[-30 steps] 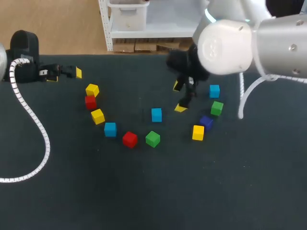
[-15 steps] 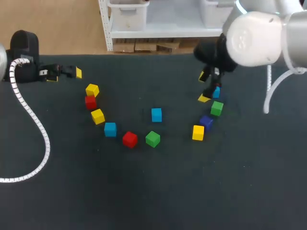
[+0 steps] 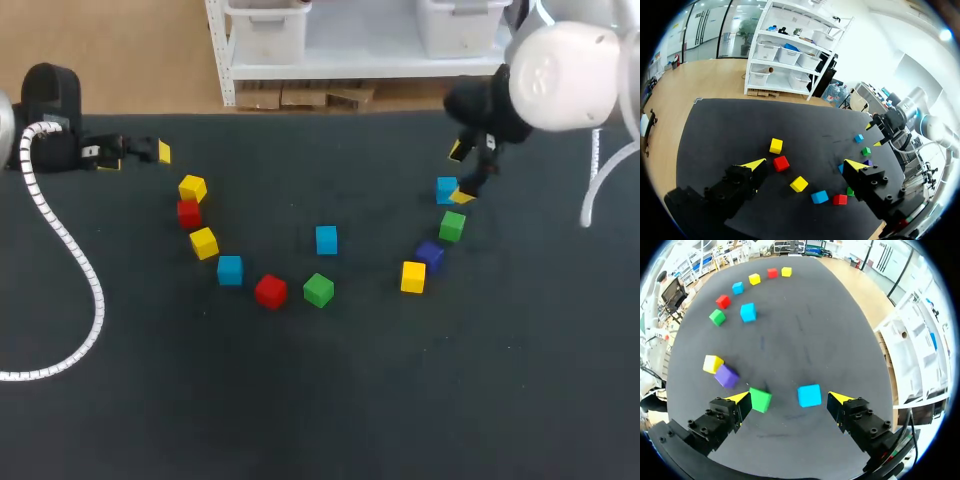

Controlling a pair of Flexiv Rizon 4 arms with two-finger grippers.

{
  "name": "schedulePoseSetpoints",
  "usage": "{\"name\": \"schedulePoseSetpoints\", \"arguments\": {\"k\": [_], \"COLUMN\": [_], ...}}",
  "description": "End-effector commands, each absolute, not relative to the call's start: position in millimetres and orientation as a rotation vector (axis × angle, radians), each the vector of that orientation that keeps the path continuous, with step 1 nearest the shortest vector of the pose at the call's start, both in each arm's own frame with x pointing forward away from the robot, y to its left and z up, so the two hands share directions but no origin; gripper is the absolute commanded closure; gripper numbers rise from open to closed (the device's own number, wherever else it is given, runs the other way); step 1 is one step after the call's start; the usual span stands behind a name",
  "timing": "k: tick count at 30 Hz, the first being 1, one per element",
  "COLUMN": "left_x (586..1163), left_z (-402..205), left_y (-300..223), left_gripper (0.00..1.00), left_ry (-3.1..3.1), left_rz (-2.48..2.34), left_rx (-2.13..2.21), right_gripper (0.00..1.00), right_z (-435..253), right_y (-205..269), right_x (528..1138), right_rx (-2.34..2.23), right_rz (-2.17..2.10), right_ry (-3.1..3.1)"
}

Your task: Place the blue cubes, place green cubes on the blue cubes, place the yellow cubes on the green cubes, then place the red cubes on the yellow cubes, and place purple cube on the red cubes.

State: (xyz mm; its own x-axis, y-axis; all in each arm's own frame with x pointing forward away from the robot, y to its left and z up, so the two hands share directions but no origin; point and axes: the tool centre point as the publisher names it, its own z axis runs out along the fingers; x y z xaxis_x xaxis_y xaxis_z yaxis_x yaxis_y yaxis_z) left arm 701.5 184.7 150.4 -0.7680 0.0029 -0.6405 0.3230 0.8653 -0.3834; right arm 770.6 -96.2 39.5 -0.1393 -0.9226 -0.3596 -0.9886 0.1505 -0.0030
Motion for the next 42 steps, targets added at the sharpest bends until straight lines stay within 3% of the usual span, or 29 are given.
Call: {"name": "schedulePoseSetpoints", "arguments": {"k": [1,20,28,36,39,42], "left_x": [701,701,701,701,701,701], "left_z": [150,150,150,150,150,150], "left_y": [185,185,185,185,185,185], "left_gripper": [0.00,0.00,0.00,0.00,0.00,0.00], "left_ry": [2.377,2.377,2.377,2.377,2.377,2.377], "left_rz": [-0.637,-0.637,-0.637,-0.637,-0.637,-0.637], "left_rx": [0.235,0.235,0.235,0.235,0.235,0.235], "right_gripper": [0.00,0.00,0.29,0.50,0.51,0.59], "right_z": [32,7,1,-2,-4,-6], "right_y": [-103,-107,-106,-98,-97,-96], "right_x": [783,807,803,800,800,800], "right_rx": [-1.871,-1.961,-1.951,-1.950,-1.953,-1.955], "right_rz": [0.366,0.411,0.426,0.438,0.441,0.443], "right_ry": [2.150,2.088,2.094,2.089,2.089,2.089]}}
